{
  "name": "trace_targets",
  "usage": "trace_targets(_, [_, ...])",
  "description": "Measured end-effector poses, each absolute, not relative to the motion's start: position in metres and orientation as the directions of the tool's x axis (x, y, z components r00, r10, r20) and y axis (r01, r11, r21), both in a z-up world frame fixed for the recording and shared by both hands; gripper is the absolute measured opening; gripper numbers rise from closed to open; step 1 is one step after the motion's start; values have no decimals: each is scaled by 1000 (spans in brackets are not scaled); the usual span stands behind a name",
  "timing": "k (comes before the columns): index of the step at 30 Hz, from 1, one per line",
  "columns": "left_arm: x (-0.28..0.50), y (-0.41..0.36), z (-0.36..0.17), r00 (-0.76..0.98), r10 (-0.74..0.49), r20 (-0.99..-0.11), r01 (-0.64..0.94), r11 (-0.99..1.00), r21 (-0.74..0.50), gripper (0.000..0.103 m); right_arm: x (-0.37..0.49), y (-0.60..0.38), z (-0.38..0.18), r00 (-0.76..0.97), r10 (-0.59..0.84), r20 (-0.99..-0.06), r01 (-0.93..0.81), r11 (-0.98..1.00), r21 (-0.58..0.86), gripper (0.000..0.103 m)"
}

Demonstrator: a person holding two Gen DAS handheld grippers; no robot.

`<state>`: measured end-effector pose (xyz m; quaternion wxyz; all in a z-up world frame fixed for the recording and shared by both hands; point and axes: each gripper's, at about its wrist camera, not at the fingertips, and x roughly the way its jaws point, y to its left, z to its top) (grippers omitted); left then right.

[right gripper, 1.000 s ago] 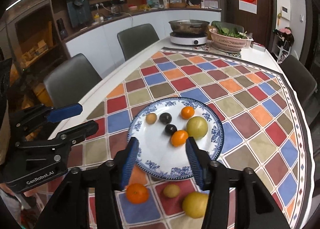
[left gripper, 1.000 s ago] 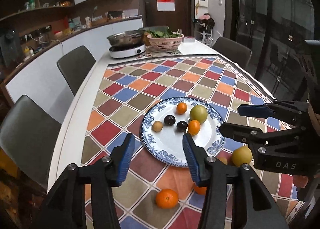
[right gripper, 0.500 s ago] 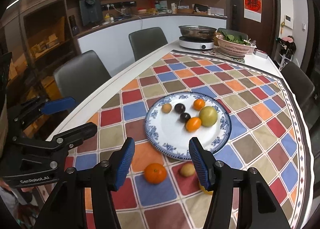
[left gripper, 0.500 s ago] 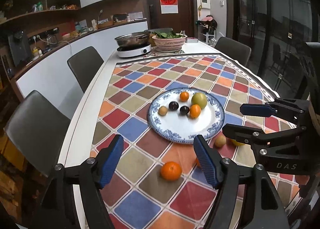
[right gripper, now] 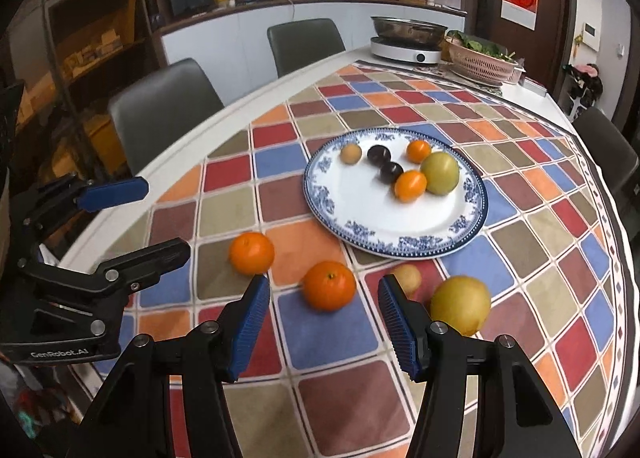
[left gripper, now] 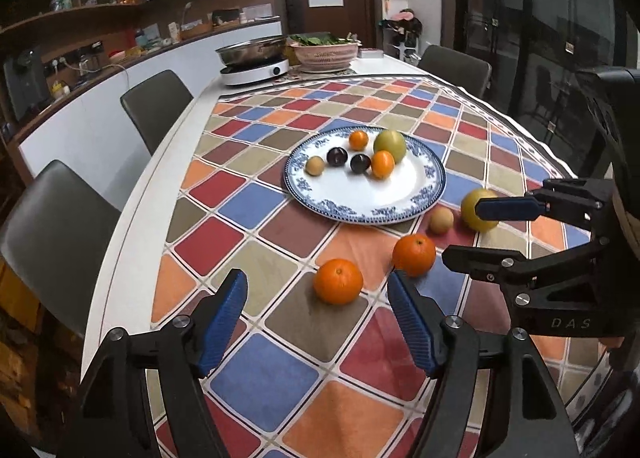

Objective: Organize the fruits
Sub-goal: 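Reach the left tool to an orange while the right tool reaches another orange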

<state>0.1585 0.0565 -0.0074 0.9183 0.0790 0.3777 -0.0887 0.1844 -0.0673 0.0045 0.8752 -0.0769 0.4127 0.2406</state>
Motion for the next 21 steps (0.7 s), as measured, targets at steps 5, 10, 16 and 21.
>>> trace_targets(5, [163, 56, -23, 682, -130, -720, 273, 958, 85, 72, 184, -63, -8, 534, 339, -775, -490, 871, 44, 57])
trace_targets(10, [168, 57, -38, 664, -168, -729, 322, 944, 75, 72, 188, -57, -20, 515, 324, -794, -499, 866, 29, 57])
trace_targets(16, [182, 56, -55, 628, -191, -754, 361, 930, 66, 72, 197, -52, -34, 491, 313, -813, -506, 862, 26, 57])
trace_targets(21, [196, 57, -64, 605, -209, -768, 362, 932, 32, 69, 207, -52, -42, 472, 309, -826, -497, 867, 40, 56])
